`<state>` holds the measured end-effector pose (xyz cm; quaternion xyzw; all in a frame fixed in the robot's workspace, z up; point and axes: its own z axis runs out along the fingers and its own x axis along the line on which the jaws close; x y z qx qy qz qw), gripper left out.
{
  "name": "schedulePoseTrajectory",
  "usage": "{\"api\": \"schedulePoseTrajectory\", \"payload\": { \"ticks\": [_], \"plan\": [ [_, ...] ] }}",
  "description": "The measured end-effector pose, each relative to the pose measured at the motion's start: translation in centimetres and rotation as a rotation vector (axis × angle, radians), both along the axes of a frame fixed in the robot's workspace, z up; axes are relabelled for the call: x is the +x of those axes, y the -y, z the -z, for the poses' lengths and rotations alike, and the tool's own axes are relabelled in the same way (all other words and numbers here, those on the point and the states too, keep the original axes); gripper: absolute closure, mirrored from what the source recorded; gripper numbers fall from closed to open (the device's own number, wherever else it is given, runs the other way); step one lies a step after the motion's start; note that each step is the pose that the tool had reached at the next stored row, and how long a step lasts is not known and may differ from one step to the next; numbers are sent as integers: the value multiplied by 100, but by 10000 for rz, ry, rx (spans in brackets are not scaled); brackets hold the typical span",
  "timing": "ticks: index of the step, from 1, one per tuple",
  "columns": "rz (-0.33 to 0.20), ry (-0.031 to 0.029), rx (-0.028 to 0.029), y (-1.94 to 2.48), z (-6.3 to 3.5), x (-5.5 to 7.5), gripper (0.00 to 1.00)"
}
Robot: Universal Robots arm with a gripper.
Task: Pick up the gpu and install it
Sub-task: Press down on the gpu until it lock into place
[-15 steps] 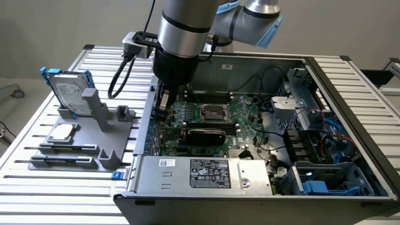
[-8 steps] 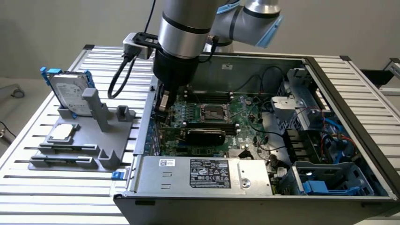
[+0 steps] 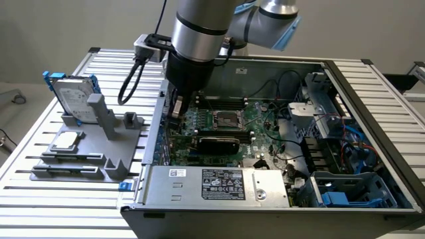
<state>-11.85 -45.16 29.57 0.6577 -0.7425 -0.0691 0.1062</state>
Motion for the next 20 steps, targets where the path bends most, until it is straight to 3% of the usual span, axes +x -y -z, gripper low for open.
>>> {"api": "schedulePoseTrajectory", "payload": {
  "ticks": [4, 6, 8, 11, 14, 17, 20],
  "plan": [
    [-1, 62, -1, 0, -9, 40, 89],
    [0, 196, -4, 1, -10, 61, 89],
    [-1, 438, 1, -1, -9, 80, 89],
    [-7, 925, -1, -2, -9, 110, 89],
    [-15, 1340, 1, -3, -9, 143, 89],
    [-22, 1686, 0, -4, -9, 180, 89],
    [-32, 1959, 1, -5, -9, 219, 89]
  ]
}}
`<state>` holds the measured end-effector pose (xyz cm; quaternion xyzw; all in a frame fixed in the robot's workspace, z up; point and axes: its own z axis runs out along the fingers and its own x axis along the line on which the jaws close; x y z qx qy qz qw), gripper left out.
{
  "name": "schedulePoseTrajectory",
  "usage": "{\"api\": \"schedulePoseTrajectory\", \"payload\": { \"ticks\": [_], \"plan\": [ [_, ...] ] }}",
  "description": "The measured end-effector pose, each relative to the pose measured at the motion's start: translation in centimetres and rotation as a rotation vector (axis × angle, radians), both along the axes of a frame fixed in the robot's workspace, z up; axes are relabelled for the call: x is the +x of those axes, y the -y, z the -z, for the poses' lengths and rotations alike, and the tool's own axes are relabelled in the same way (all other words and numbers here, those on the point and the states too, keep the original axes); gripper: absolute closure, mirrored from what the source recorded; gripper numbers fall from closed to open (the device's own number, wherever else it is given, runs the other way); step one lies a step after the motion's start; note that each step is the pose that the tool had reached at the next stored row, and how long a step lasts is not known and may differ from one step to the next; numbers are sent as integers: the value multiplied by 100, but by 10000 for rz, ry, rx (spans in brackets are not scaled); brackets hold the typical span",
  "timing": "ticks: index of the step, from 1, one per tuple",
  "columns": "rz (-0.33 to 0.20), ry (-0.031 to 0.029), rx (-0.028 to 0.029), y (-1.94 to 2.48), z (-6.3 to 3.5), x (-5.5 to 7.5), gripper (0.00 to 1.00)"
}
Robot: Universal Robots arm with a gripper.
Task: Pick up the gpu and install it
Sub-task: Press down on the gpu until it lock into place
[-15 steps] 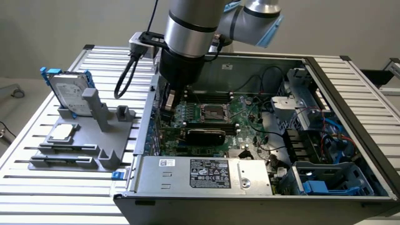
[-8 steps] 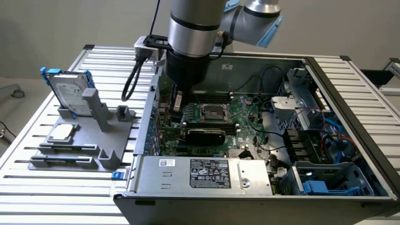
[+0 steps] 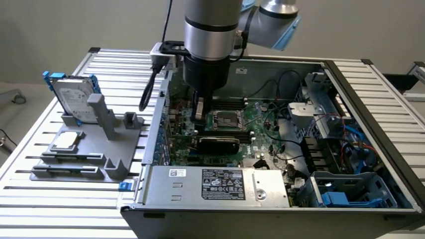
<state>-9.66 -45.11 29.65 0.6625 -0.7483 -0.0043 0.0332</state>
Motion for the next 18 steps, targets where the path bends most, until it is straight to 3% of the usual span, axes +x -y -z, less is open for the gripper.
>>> {"api": "schedulePoseTrajectory", "payload": {
  "ticks": [6, 18],
  "plan": [
    [-42, 403, 1, 0, 0, 75, 89],
    [-40, 386, 67, 0, -1, 98, 89]
  ]
}}
